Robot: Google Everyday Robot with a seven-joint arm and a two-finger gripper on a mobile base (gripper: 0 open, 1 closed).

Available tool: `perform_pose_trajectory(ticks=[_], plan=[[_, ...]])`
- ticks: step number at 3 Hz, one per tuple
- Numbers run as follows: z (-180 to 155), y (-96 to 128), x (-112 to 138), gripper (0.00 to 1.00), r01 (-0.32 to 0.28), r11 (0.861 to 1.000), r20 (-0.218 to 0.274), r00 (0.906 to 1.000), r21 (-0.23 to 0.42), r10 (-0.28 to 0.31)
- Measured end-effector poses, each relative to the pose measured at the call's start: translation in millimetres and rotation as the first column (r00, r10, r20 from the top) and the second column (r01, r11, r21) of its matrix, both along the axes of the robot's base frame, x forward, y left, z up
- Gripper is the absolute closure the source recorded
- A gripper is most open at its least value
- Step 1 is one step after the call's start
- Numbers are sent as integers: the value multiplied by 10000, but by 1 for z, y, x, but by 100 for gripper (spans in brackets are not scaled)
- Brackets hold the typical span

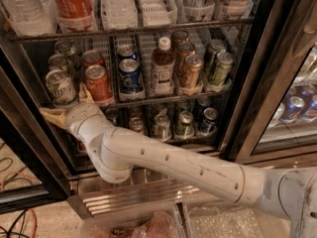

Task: Pick 7up can from middle shelf of fridge

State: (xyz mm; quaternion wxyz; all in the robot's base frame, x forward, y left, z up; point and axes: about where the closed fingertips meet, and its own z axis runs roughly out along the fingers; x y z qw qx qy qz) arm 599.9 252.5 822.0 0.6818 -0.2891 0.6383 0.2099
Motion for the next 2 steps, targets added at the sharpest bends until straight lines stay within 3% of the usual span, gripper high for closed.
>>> perform_pose_trajectory(ticks=[1, 2], plan=[[0, 0, 0, 15, -24, 10000, -19, 10000, -10, 24], [-1, 0, 0, 38, -39, 10000, -30, 10000, -23, 39]])
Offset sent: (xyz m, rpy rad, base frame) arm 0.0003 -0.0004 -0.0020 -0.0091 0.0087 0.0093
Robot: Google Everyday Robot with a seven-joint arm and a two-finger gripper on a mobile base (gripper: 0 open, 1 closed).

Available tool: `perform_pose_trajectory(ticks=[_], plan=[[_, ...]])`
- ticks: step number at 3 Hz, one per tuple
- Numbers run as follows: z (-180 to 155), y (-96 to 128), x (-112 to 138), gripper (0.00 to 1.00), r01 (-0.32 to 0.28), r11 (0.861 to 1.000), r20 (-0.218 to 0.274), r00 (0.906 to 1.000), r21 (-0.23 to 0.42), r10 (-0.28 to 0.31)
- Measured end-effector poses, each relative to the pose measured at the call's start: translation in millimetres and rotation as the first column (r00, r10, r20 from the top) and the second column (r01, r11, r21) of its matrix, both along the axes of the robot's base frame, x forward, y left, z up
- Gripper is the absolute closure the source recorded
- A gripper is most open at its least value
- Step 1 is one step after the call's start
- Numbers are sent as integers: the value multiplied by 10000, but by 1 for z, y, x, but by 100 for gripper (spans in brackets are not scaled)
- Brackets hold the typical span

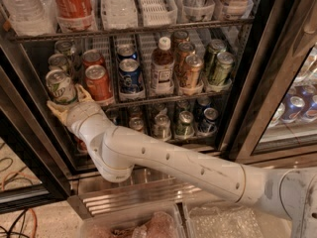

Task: Pick 7up can from middle shelf of fridge

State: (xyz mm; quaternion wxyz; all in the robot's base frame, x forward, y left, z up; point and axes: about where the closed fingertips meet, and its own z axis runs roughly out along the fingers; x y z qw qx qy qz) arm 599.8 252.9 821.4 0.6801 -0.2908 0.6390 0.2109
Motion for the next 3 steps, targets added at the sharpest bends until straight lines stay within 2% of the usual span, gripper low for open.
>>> perform_pose_trajectory(ticks=[2, 3], plan=[[10, 4, 8, 85, -93, 10000, 165, 9998, 4, 93], [16, 4, 13, 83, -85, 10000, 211, 9997, 47, 84]])
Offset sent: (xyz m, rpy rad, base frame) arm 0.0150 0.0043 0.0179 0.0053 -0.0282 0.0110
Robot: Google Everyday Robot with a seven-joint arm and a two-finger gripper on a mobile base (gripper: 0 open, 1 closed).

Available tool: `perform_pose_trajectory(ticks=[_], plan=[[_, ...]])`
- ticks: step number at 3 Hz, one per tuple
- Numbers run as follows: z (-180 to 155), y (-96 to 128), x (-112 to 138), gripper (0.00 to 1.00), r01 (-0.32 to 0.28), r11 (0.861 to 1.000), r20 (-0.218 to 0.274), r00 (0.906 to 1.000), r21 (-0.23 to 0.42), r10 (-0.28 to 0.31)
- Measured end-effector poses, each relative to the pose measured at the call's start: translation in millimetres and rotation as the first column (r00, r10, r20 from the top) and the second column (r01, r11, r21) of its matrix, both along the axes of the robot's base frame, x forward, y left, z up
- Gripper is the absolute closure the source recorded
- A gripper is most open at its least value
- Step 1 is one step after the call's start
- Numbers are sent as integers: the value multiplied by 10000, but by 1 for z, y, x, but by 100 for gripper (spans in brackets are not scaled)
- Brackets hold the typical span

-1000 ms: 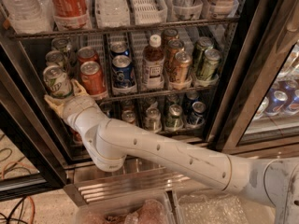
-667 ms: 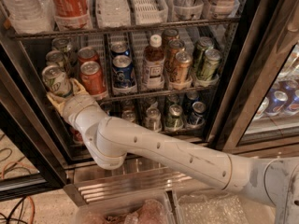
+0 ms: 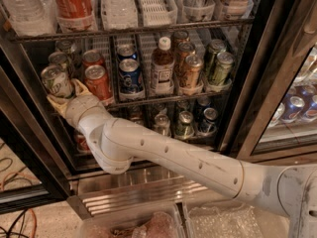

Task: Pick 7up can from middle shelf of fridge

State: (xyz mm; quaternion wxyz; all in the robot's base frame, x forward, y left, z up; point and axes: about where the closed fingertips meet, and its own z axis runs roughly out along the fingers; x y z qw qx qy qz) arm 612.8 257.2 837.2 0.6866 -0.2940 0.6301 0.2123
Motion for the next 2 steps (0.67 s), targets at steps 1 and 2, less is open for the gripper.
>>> perform_pose_trajectory(ticks=[1, 2], plan=[[0, 0, 0, 59, 1, 10000, 0, 10000, 2, -1], [0, 0, 1, 35, 7, 10000, -8, 10000, 8, -7]])
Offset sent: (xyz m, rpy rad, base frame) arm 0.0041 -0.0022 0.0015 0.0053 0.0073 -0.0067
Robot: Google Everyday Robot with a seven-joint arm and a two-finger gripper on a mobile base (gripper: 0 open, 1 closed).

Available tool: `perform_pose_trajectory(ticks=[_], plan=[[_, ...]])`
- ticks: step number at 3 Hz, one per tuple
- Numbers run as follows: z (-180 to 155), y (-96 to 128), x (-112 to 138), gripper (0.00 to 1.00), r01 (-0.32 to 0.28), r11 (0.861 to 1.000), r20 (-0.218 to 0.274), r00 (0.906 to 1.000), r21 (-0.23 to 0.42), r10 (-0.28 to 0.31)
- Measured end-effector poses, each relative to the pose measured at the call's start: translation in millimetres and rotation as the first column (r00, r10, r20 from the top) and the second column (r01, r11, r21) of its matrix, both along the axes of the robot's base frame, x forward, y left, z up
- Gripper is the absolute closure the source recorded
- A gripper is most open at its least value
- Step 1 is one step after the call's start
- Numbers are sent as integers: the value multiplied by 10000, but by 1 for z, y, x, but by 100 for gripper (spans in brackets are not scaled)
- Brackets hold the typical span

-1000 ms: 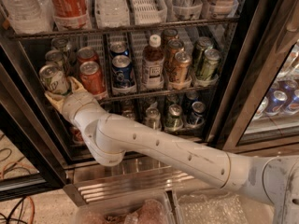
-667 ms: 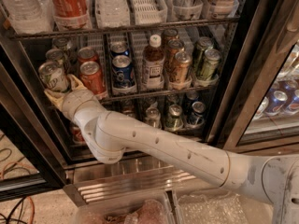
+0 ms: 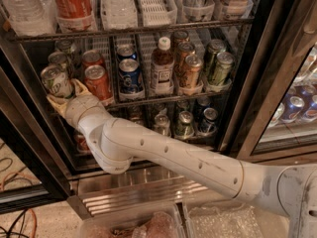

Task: Pick 7up can from middle shelf of fridge

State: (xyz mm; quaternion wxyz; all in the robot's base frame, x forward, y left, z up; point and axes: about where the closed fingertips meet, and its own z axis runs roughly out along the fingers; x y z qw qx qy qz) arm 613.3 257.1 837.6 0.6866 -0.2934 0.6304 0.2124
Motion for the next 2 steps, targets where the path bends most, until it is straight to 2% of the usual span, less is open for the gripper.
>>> perform_pose_trajectory(ticks=[1, 2], plan=[[0, 0, 0, 12, 11, 10000, -9, 10000, 4, -11], [1, -2, 1, 0, 44, 10000, -44, 10000, 5, -44]])
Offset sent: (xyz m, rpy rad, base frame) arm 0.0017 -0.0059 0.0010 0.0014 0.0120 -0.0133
